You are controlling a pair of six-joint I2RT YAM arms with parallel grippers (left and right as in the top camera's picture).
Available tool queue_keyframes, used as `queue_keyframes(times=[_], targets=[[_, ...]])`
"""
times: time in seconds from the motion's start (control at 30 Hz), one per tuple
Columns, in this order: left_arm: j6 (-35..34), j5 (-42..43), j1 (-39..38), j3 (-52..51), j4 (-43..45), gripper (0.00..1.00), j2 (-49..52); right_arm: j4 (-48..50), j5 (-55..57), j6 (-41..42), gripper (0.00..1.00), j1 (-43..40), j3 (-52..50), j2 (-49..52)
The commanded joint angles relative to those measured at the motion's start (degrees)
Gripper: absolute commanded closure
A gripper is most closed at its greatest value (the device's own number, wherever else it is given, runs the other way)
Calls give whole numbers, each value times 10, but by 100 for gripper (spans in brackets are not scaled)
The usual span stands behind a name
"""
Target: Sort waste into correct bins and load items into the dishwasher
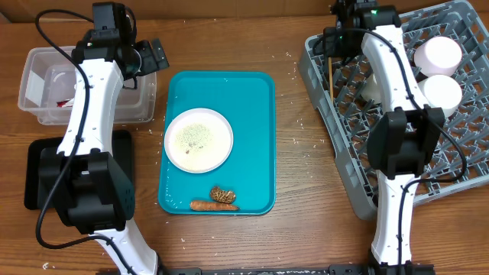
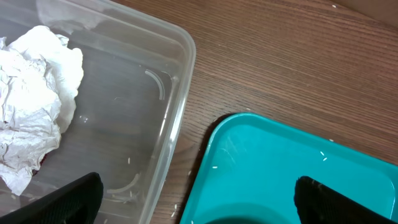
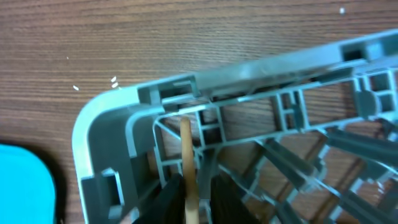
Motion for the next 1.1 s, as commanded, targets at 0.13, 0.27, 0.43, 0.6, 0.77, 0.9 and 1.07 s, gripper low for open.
queue_keyframes(times=[0.13, 0.27, 0.43, 0.6, 0.77, 0.9, 1.07], targets=[[-8, -2, 0, 1, 1, 0, -13, -42, 13, -55, 83, -7, 7, -29], [-8, -2, 0, 1, 1, 0, -13, -65, -7, -81, 83, -6, 7, -29], [-8, -1, -2, 1, 0, 0, -13, -78, -10, -83, 82, -6, 9, -29], [-8, -2, -2, 1, 0, 0, -13, -94, -48, -82, 76, -6, 17, -35], [-8, -2, -2, 1, 0, 0, -13, -73, -45, -77, 63, -6, 17, -44], [-8, -2, -2, 1, 0, 1, -13, -39, -46, -77, 55, -13, 11, -40], [-8, -2, -2, 1, 0, 0, -13, -18, -77, -77, 55, -14, 11, -30]])
